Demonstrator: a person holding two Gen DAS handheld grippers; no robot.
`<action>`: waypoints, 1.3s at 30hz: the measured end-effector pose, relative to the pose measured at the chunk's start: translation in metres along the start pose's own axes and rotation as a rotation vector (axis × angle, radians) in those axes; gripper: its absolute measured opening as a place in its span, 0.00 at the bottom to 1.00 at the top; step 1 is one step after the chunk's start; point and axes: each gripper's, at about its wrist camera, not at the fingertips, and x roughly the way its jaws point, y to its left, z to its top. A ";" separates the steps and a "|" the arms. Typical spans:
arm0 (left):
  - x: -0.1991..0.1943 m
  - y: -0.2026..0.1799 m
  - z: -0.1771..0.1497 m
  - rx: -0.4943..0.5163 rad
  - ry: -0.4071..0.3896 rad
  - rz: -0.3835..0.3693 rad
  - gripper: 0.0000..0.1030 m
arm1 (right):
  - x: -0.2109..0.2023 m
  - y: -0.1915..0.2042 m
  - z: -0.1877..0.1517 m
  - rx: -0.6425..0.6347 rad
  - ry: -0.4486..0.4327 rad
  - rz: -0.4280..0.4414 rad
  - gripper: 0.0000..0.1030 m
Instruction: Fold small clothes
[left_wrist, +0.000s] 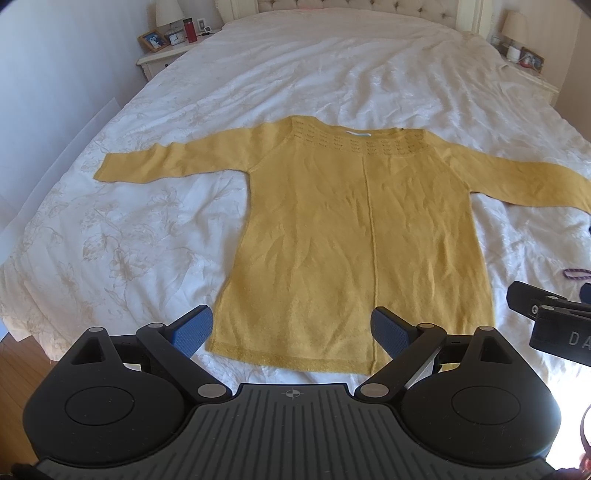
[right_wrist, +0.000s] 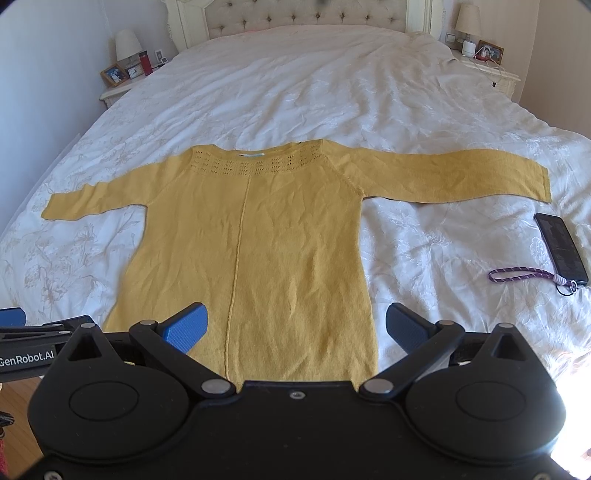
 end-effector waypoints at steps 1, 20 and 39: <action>0.000 0.000 0.000 -0.001 0.000 0.000 0.91 | 0.000 0.000 0.000 -0.002 0.000 0.000 0.99; -0.001 -0.001 -0.001 0.002 0.000 -0.003 0.91 | -0.001 0.004 -0.001 -0.007 0.000 0.000 0.99; 0.008 0.010 0.004 -0.001 0.032 -0.016 0.91 | 0.006 0.013 0.003 -0.020 0.020 0.002 0.99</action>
